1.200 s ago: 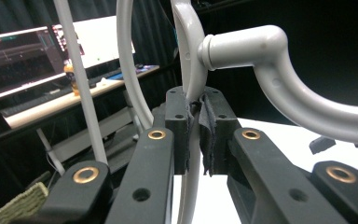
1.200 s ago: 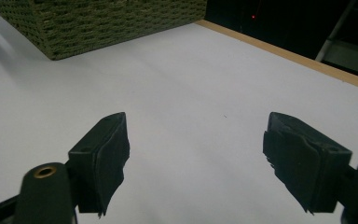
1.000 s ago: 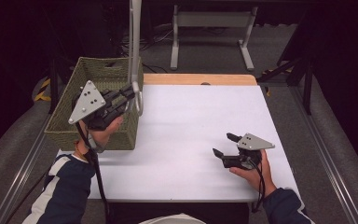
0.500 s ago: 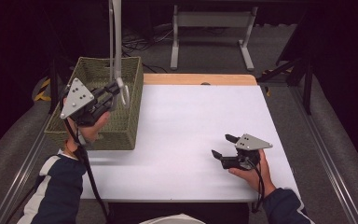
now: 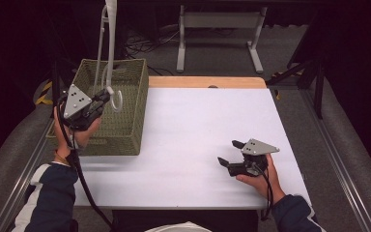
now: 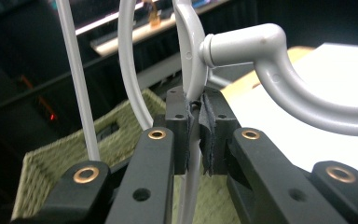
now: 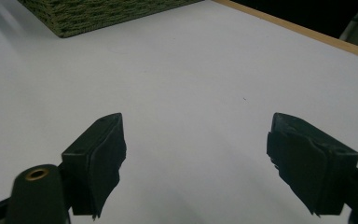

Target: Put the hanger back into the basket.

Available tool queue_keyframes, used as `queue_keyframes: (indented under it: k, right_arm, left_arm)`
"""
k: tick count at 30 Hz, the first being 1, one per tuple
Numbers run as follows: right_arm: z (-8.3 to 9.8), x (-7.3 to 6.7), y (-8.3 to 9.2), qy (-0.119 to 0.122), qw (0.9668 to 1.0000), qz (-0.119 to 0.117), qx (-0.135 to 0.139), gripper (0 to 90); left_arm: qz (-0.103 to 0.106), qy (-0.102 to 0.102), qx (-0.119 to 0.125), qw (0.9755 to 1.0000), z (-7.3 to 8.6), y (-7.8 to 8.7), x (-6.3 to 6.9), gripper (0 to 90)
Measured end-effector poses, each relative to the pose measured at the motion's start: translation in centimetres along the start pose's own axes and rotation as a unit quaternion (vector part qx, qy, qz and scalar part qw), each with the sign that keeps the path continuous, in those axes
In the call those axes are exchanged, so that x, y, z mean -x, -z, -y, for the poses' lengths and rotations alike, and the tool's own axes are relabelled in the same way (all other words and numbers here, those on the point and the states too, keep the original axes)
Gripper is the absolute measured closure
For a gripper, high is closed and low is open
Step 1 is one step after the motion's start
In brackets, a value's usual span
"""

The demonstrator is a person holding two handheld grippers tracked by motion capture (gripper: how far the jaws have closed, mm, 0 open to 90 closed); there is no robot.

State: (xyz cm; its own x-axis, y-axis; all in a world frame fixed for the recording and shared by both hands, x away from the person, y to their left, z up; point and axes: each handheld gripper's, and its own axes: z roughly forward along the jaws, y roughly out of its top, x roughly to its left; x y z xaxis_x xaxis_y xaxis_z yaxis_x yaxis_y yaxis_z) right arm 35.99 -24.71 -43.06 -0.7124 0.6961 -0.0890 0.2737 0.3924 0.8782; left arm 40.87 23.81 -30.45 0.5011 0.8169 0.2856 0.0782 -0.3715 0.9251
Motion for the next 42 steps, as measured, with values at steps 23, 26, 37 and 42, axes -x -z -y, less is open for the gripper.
queue_keyframes:
  k: [23,26,37,42]
  right_arm:
    - [0.1,-0.1,-0.3,0.007,0.9999,-0.004,-0.013,19.0]
    - [0.1,-0.1,-0.3,0.006,0.9999,-0.006,-0.014,19.0]
    - [0.2,-0.4,-0.6,0.017,0.9994,-0.016,-0.025,18.9]
    - [0.2,-0.5,-0.6,0.02,0.9992,-0.018,-0.028,18.9]
  left_arm:
    - [-0.001,0.026,-0.165,0.986,4.3,-3.8,-3.2,82.4]
    - [-0.002,0.022,-0.173,0.9846,4.2,-4.2,-3.0,82.2]
    - [-0.012,0.047,-0.24,0.9695,4.0,-7.2,-3.2,77.2]
    - [-0.019,0.029,-0.27,0.9623,3.9,-7.9,-2.9,77.3]
